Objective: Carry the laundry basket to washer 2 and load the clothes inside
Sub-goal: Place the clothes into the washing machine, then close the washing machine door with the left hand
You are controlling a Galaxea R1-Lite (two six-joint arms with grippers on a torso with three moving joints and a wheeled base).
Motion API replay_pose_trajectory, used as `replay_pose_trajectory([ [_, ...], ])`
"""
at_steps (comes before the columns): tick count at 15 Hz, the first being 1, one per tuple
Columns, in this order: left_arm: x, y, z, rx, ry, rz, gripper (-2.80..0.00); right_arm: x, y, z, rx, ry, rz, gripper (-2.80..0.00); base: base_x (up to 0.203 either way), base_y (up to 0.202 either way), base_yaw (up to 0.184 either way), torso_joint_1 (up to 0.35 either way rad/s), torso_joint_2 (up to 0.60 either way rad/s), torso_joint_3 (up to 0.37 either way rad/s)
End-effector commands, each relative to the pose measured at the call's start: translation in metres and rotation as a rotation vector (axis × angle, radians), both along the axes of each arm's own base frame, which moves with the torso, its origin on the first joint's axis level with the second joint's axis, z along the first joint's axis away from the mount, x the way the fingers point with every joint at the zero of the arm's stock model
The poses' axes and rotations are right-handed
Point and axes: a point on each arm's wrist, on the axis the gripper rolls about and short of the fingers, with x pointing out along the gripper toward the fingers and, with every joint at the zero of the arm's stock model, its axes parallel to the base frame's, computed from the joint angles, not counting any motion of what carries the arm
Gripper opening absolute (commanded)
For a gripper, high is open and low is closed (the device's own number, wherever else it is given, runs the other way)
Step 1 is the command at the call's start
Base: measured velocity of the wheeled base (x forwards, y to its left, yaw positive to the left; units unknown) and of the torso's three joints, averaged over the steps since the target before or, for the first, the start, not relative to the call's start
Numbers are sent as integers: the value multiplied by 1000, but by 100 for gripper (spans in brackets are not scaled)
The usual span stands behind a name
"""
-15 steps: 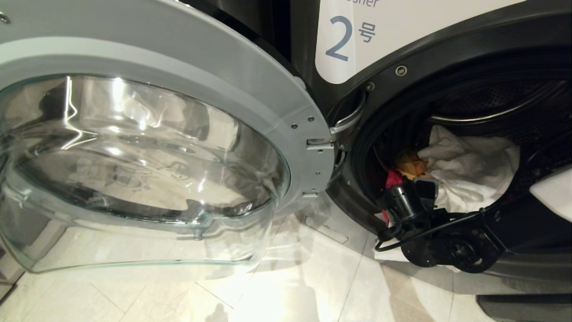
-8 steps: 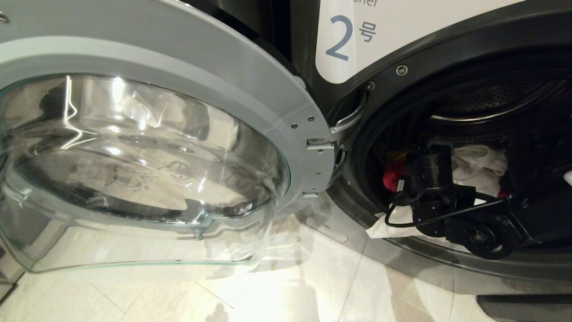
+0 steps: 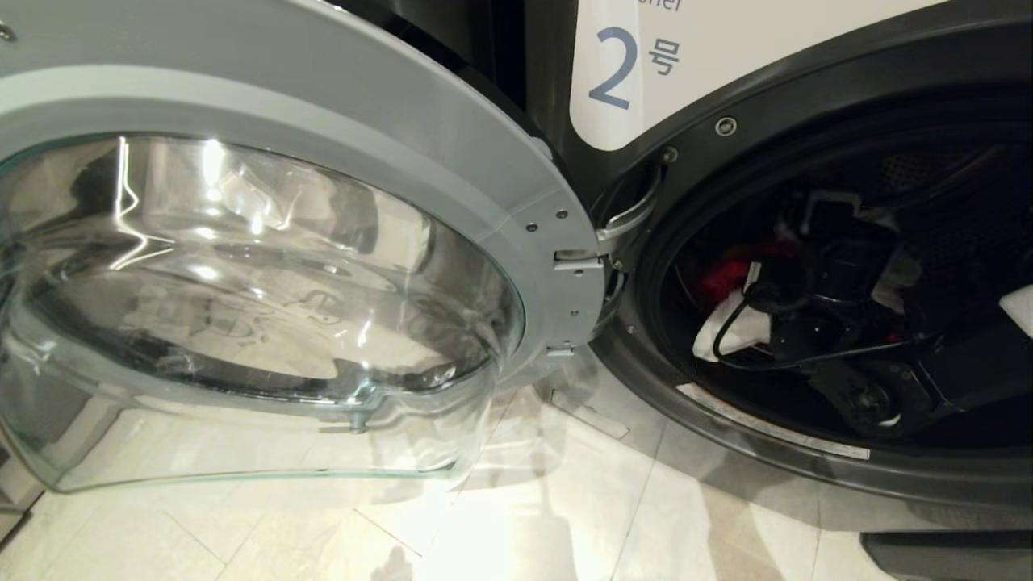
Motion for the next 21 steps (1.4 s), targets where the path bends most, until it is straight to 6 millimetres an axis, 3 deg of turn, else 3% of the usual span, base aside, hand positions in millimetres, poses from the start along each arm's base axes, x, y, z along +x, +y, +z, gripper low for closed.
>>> replay_pose_trajectory([
  [1,0,0,0,0,2,0,-280,10,-8,7,-29,-128,18,-280,0,0,0,0,0,0],
  [4,0,0,0,0,2,0,-280,15,-15,9,-109,-221,65,-280,0,0,0,0,0,0],
  [9,0,0,0,0,0,0,-280,23,-23,8,-141,-236,62,-280,0,0,0,0,0,0],
  [10,0,0,0,0,0,0,-280,24,-23,8,-146,-239,66,0,0,0,0,0,0,0],
  [17,0,0,0,0,2,0,-280,21,-24,17,-142,-271,68,0,0,0,0,0,0,0],
  [19,0,0,0,0,1,0,-280,7,-26,32,-136,-297,70,0,0,0,0,0,0,0],
  [21,0,0,0,0,1,0,-280,-22,-26,37,-128,-260,100,0,0,0,0,0,0,0],
])
